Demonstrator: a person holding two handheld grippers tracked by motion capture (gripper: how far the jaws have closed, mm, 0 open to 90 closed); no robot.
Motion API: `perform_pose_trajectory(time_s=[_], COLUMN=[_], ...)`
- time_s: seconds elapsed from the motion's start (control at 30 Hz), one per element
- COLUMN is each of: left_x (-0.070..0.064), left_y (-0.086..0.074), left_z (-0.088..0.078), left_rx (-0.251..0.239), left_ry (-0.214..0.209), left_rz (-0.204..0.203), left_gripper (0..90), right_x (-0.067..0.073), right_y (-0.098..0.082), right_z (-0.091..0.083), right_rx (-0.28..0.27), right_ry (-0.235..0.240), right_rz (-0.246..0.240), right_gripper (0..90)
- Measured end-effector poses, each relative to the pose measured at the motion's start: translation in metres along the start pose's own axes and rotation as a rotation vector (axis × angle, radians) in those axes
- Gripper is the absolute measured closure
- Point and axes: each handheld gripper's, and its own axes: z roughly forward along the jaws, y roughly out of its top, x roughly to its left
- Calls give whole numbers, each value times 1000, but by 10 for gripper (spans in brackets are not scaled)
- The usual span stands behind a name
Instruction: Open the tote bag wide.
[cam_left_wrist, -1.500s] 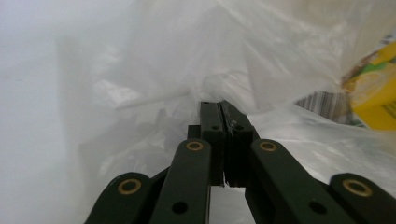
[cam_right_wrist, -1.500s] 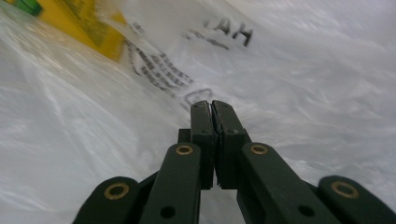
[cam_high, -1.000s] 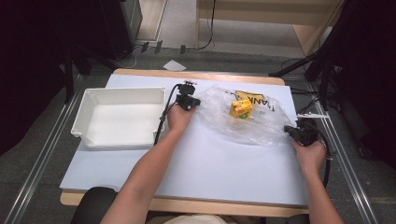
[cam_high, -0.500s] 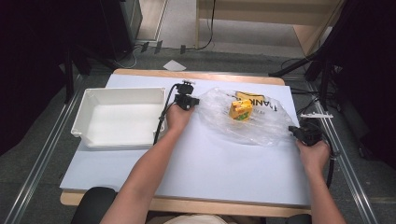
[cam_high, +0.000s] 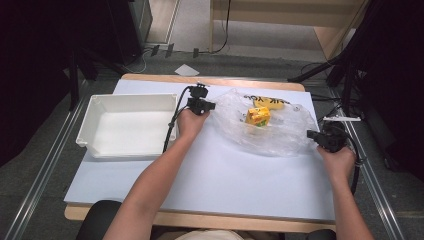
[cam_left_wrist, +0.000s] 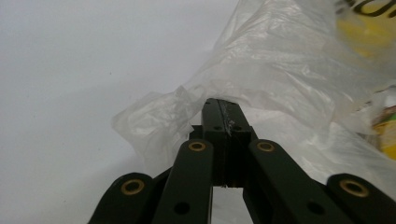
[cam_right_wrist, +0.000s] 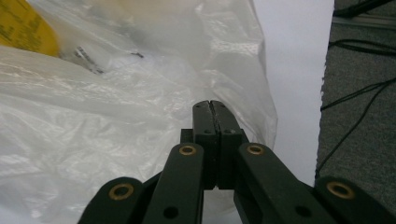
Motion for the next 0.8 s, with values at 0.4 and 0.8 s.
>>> perform_pose_trajectory(time_s=[0.4,0.8], left_x=[-25,-69], left_y=[12,5], left_z=[-40,-34], left_rx=[-67,-21], left_ry=[-88,-173], left_rz=[95,155], left_gripper=[809,900], right_x=[26,57], right_y=[26,61], right_z=[-31,-6], right_rx=[-68,-57], right_ry=[63,111], right_rz=[-78,-156], right_gripper=[900,900])
